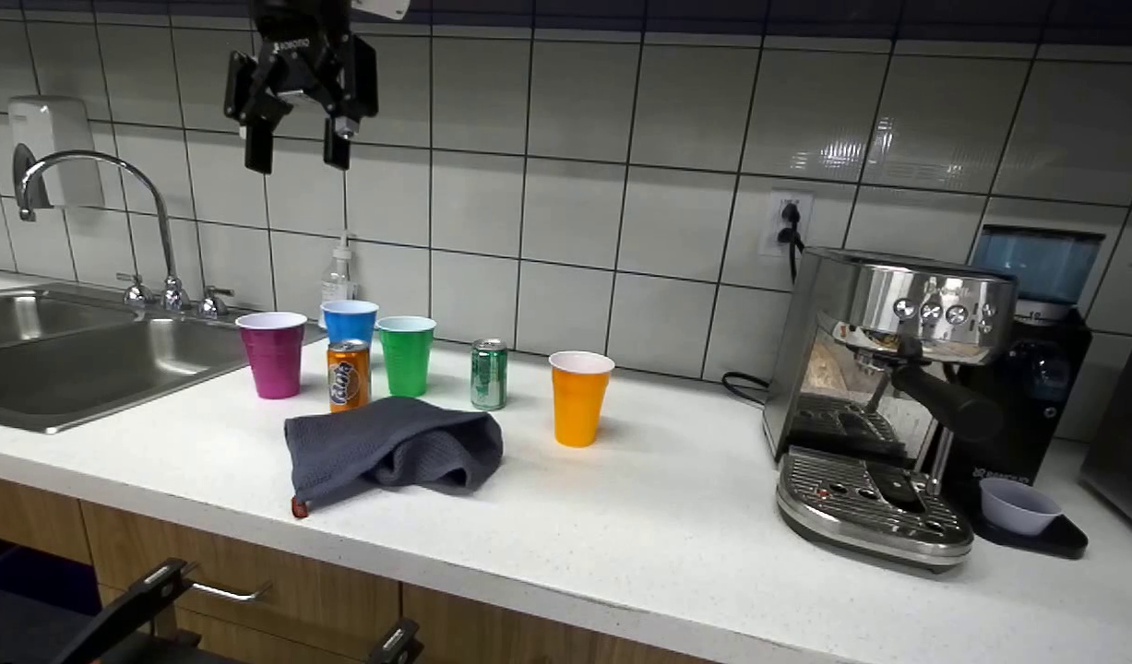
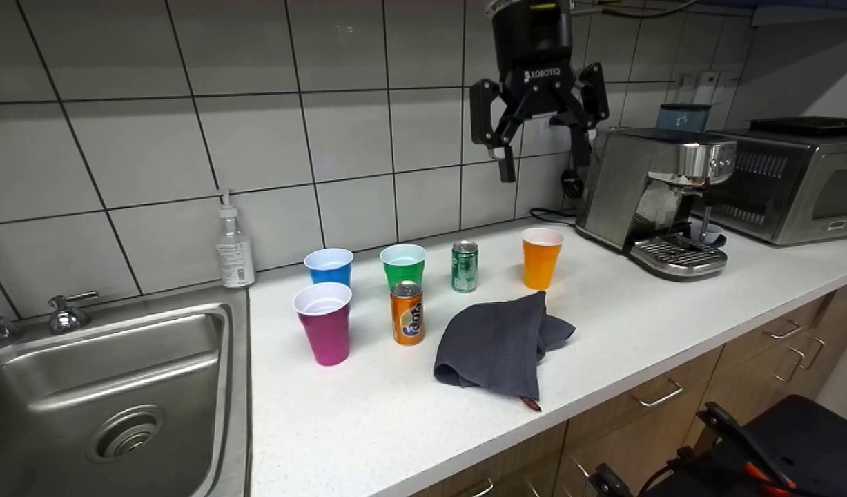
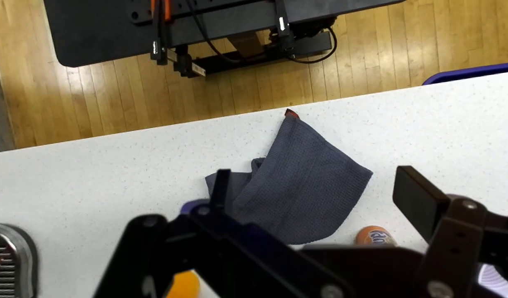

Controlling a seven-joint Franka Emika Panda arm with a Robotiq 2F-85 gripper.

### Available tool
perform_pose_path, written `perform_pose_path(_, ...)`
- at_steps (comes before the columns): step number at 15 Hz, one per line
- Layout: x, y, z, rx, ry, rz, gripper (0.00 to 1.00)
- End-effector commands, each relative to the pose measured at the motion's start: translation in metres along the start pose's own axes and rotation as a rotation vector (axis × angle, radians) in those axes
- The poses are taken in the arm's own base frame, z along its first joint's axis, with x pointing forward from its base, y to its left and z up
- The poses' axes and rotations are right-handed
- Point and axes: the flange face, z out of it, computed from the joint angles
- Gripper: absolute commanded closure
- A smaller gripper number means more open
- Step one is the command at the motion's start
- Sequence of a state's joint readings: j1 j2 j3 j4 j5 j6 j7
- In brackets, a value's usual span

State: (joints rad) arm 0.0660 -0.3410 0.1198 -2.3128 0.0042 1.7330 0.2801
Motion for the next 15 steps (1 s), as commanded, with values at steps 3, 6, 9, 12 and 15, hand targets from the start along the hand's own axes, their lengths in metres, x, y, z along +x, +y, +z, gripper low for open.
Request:
perform_pose_path(3, 0.020, 0.044, 0.031, -0.022, 0.027, -0.079, 0.00)
perform_pose_path(6, 0.029, 0.067, 0.047, -0.051, 0.046, -0.106, 0.00)
perform_pose_path(9, 0.040, 0.083, 0.066, -0.069, 0.063, -0.119, 0.00)
perform_pose_path(12, 0.049, 0.091, 0.085, -0.075, 0.062, -0.105, 0.00)
perform_pose_path(15, 0.046, 0.084, 0.083, -0.060, 0.043, -0.090, 0.00)
